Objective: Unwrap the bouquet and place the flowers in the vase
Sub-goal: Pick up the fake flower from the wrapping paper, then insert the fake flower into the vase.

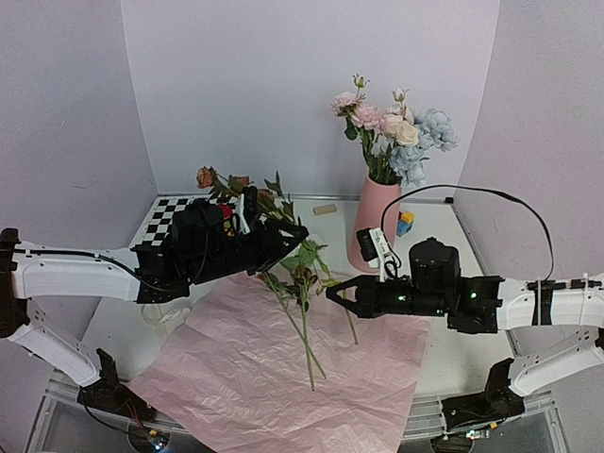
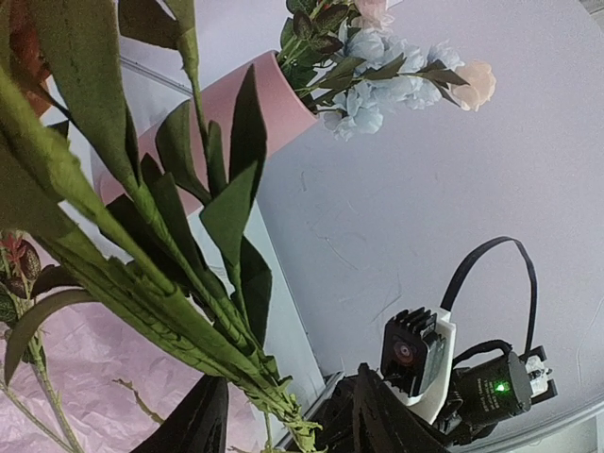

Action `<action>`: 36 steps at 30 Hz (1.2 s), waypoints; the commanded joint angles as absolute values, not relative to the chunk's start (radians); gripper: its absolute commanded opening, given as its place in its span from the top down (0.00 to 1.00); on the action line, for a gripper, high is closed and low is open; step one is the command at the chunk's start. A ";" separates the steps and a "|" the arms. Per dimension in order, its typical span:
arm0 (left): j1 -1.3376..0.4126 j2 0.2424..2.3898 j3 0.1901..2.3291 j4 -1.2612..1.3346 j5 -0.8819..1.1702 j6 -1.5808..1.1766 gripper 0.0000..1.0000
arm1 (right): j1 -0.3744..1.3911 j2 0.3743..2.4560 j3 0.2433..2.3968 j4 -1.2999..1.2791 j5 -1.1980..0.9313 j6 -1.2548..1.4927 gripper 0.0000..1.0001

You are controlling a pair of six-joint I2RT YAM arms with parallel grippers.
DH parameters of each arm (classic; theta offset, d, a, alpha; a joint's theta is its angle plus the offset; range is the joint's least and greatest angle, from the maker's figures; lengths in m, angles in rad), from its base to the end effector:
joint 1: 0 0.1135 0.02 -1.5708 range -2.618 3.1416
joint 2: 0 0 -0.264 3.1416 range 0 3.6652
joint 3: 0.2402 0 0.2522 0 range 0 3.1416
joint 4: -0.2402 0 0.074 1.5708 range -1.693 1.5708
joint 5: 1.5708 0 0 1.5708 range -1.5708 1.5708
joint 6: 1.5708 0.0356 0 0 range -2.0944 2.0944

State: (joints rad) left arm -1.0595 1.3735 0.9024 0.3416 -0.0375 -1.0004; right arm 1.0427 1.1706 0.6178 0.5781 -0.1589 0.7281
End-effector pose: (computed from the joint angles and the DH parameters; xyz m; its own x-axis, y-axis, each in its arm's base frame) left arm 0.1589 -0.2805 0.3005 -0.7523 -0.3780 -0.5395 0.4076 0.3763 -0.8320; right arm 0.1293 0.2328 0.2818 -0.6111 0.2565 -0.7489 -0.7046 0.2549 0.6623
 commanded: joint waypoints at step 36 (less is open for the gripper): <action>-1.052 1.349 0.916 0.383 -0.204 -1.071 0.41 | 1.053 1.097 0.615 0.595 -0.158 0.667 1.00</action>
